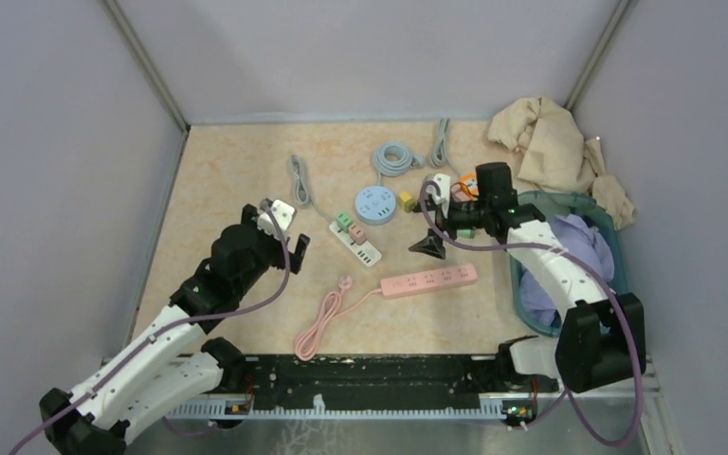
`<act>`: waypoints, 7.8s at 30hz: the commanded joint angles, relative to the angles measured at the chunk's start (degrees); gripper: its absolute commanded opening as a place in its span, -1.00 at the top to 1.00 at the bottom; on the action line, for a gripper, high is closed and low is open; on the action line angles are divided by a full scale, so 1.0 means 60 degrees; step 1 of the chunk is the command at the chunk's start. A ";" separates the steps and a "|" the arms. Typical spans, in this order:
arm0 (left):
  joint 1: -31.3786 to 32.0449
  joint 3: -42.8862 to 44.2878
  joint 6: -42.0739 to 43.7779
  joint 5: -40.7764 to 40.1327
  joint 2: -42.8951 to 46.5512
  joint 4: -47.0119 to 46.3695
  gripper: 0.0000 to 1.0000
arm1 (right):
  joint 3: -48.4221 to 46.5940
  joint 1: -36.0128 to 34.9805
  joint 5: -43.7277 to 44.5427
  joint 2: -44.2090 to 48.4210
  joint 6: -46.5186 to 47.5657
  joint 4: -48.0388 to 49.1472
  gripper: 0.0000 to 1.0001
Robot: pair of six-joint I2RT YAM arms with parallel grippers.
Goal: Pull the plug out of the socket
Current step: Remove the plug from the socket.
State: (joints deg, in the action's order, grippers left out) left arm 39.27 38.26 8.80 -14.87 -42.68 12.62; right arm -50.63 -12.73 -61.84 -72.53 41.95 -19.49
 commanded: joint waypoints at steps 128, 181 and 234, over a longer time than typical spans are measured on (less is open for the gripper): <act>-0.0407 -0.0200 0.0361 0.9009 -1.0522 -1.2046 -0.33 | -0.1963 -0.1848 0.2881 -0.4005 0.4579 -0.1750 -0.01; -0.0447 -0.0810 0.0991 0.8720 -1.0732 -1.1087 0.99 | -0.2835 -0.2591 0.1813 -0.4621 0.4954 -0.3273 1.00; -0.0480 -0.0991 0.0590 0.8742 -1.0464 -1.0894 0.95 | -0.2044 -0.0229 0.0911 -0.3103 0.1130 -0.0162 1.00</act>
State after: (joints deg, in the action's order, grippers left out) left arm 36.86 32.91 14.17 38.04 -105.51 -59.79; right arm -64.34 -16.97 -56.55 -93.86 59.66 -30.96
